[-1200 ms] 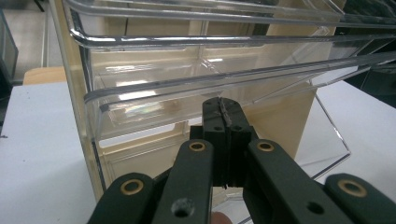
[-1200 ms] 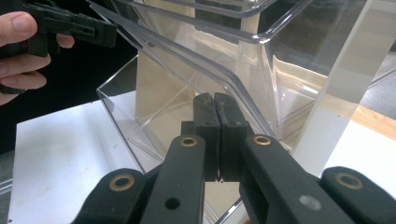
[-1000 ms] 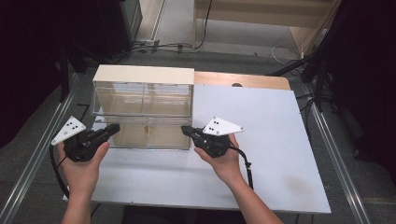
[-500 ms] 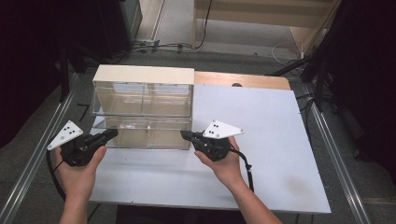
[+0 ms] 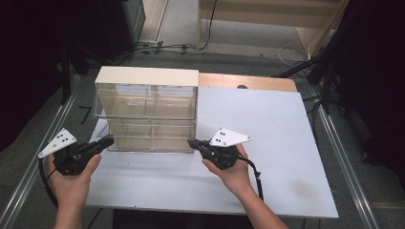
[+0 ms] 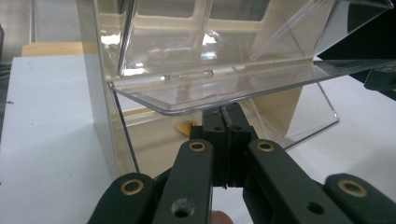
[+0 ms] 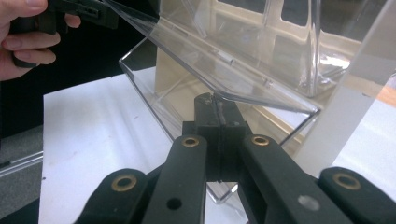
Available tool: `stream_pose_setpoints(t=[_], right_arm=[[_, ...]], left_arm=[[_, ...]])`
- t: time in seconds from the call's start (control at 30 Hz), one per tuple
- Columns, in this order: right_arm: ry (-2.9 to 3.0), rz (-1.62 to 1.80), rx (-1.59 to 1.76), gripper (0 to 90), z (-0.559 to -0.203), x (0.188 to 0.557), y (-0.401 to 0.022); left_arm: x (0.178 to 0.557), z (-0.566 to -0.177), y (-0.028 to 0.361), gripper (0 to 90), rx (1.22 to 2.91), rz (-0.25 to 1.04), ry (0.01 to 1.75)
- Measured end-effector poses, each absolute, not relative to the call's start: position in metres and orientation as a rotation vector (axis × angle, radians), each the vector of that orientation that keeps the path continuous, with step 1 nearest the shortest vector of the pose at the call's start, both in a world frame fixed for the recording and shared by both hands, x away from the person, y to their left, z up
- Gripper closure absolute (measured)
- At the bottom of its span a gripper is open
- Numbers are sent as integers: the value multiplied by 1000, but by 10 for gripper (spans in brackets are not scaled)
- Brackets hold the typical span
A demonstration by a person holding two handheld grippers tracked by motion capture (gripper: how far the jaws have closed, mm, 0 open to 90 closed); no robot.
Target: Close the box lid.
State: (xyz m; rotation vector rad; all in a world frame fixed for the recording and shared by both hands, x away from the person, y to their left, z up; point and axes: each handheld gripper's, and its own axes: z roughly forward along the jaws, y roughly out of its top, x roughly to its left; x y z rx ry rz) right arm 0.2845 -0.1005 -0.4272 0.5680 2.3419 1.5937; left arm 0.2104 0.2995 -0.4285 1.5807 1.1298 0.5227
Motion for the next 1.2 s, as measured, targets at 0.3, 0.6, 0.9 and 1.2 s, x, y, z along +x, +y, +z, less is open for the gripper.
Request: stream_pose_setpoints(t=[0.3,0.6,0.9,1.2], right_arm=[[2363,1585,591,878,-434,285,-108],[2382,1560,590,878,-439,284,-106],[2392,1533,590,878,-444,286,-106],[2404,1514,592,878,-447,286,-106]], left_arm=[[210,-435,306,900,1605,490,1150],[212,-441,312,900,1625,469,1165],[214,-446,317,900,1647,440,1184],[213,-450,322,900,1640,439,1216]])
